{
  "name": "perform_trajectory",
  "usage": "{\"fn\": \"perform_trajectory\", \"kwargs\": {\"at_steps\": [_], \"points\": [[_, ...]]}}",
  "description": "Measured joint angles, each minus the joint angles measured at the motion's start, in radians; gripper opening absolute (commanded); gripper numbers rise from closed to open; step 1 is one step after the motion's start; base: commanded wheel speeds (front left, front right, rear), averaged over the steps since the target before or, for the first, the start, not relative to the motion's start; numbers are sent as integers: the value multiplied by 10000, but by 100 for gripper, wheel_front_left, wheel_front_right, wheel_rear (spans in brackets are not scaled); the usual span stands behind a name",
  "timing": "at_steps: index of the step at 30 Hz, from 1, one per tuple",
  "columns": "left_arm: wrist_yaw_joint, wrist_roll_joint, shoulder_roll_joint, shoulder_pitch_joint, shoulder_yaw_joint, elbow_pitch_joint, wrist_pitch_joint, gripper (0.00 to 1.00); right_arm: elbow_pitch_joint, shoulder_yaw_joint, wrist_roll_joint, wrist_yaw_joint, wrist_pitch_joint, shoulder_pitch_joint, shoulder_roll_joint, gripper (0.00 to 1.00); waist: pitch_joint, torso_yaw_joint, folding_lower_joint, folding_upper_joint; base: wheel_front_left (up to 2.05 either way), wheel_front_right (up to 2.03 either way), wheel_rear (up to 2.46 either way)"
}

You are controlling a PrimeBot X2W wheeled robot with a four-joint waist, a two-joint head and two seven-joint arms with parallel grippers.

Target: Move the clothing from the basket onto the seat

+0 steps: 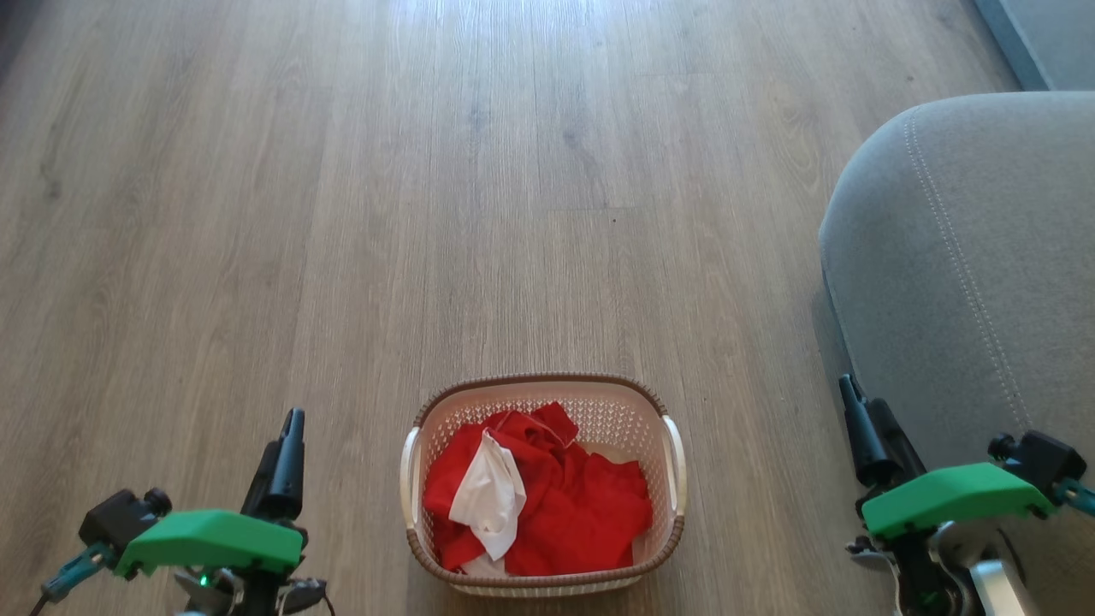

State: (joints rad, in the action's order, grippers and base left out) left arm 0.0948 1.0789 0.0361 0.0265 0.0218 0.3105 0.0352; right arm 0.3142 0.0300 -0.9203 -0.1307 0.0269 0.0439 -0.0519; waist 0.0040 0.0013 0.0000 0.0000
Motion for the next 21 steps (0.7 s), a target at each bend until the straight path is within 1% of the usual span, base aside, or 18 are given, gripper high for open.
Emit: {"fn": "perform_trajectory", "kwargs": {"at_steps": [21], "points": [[-98, -2215, 2, 10, -205, -48, 560, 100, 102, -414, 2702, 0, 612, 192, -100, 100, 99, -16, 0, 0, 0, 0, 0]]}}
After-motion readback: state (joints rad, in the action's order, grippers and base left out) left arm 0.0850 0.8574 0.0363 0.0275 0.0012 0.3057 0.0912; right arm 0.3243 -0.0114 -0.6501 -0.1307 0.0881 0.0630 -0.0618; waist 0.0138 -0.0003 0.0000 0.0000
